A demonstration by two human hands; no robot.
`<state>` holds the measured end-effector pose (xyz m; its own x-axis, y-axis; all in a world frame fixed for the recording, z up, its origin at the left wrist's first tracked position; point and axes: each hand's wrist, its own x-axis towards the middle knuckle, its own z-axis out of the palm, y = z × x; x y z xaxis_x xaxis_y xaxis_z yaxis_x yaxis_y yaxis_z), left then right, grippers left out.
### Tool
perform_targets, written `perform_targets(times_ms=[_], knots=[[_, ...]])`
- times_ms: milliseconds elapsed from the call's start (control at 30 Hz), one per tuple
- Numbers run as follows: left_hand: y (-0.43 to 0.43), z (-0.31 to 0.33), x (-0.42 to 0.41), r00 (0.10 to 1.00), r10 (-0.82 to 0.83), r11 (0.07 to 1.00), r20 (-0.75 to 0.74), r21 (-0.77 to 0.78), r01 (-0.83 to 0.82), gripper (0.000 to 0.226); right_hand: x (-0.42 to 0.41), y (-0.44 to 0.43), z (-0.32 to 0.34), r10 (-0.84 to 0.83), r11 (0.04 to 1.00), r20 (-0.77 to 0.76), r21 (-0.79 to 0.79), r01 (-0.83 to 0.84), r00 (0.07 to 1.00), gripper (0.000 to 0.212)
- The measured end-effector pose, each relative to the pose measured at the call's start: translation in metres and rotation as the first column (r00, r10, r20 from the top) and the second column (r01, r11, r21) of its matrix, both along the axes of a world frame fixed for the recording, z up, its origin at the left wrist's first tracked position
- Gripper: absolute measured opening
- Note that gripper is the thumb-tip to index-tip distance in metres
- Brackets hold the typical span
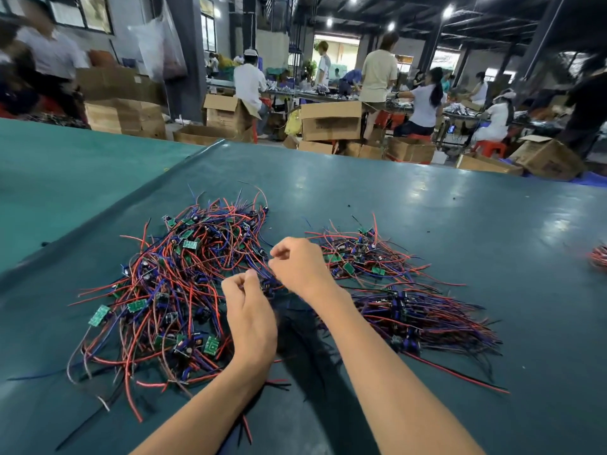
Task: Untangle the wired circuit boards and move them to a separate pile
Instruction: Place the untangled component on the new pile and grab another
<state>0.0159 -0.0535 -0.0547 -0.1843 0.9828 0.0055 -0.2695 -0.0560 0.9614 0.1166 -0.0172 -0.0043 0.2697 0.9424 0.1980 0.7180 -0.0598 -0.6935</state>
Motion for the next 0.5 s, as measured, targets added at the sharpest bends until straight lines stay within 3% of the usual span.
perform_targets(times_ms=[100,233,400,500], knots=[[0.001,-0.003,0.002,0.999,-0.022,1.0,-0.035,-0.008,0.021,0.02,-0.009,0.01,-0.013,0.033,0.986,0.106,-0.169,-0.015,0.994,0.026],[0.003,-0.002,0.004,0.999,-0.053,0.998,0.011,-0.039,0.054,0.022,-0.008,0.018,-0.014,0.065,0.955,0.173,-0.298,-0.011,0.983,0.033],[0.006,0.0,0.003,0.998,-0.012,0.999,0.057,-0.051,0.015,0.024,-0.008,0.01,-0.011,0.151,0.974,0.337,-0.209,-0.083,0.929,0.038],[0.007,0.003,0.003,0.985,0.018,0.996,0.173,-0.088,-0.003,0.024,-0.008,0.008,-0.014,0.15,0.96,0.378,-0.276,-0.044,0.913,0.027]])
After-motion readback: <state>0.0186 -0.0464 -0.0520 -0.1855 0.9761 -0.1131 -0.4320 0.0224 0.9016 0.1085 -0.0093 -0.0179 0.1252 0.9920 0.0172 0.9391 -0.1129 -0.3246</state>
